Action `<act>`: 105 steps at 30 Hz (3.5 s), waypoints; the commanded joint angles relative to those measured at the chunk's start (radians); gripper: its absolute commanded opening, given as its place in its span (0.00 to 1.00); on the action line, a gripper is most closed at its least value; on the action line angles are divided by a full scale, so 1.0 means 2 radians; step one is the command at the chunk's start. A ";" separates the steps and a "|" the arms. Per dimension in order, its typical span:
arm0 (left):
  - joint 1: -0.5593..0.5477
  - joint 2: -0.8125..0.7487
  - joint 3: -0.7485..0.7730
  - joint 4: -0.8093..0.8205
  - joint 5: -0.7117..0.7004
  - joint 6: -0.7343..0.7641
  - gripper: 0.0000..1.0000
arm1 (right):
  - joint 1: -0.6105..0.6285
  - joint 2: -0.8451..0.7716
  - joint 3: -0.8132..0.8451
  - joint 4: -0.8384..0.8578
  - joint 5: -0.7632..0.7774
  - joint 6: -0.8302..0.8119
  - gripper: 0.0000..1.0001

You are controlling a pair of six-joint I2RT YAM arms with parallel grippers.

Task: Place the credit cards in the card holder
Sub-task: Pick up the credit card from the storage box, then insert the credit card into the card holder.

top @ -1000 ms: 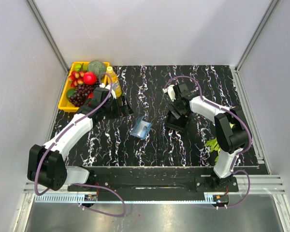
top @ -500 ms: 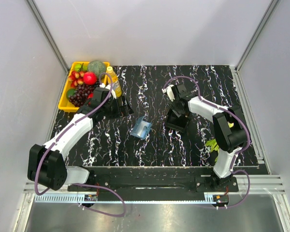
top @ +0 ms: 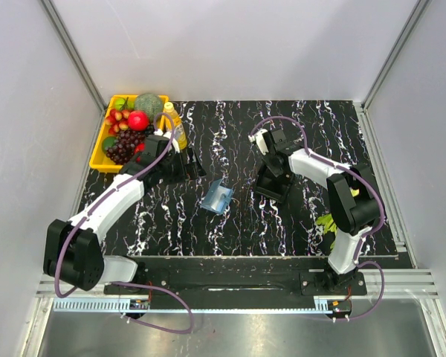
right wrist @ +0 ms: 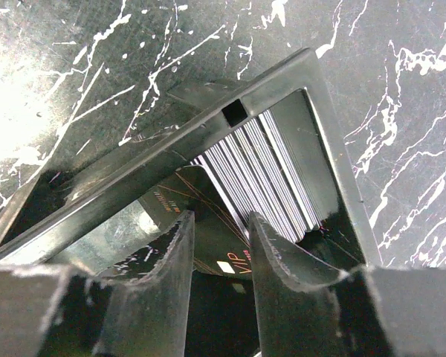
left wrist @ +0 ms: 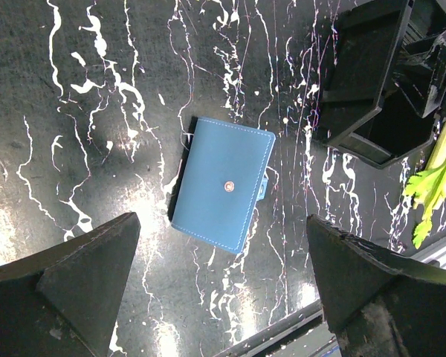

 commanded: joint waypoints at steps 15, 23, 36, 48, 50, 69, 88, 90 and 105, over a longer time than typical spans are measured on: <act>0.002 0.007 -0.002 0.019 0.012 -0.002 0.99 | 0.002 -0.039 0.004 0.006 -0.001 0.007 0.00; 0.003 0.010 -0.005 0.025 0.021 -0.007 0.99 | 0.004 -0.053 0.004 -0.007 -0.016 0.013 0.00; 0.002 0.009 -0.006 0.025 0.028 -0.009 0.99 | -0.003 -0.072 0.025 -0.015 -0.035 0.043 0.00; 0.003 0.012 0.002 0.028 0.041 0.002 0.99 | -0.022 -0.077 0.073 -0.057 -0.121 0.145 0.00; 0.002 0.005 0.005 0.027 0.037 0.009 0.99 | -0.023 -0.091 0.074 -0.058 -0.134 0.163 0.00; -0.013 0.002 0.021 0.026 0.037 0.028 0.96 | -0.022 -0.132 0.074 -0.094 -0.239 0.269 0.00; -0.012 0.004 0.019 0.018 0.005 0.010 0.96 | 0.090 -0.081 -0.011 -0.084 -0.092 0.248 0.00; -0.013 0.006 0.020 0.018 0.006 0.010 0.96 | 0.091 -0.074 -0.014 -0.081 -0.080 0.250 0.00; -0.013 0.013 0.019 0.018 0.006 0.006 0.96 | 0.105 -0.062 -0.050 -0.055 -0.068 0.246 0.00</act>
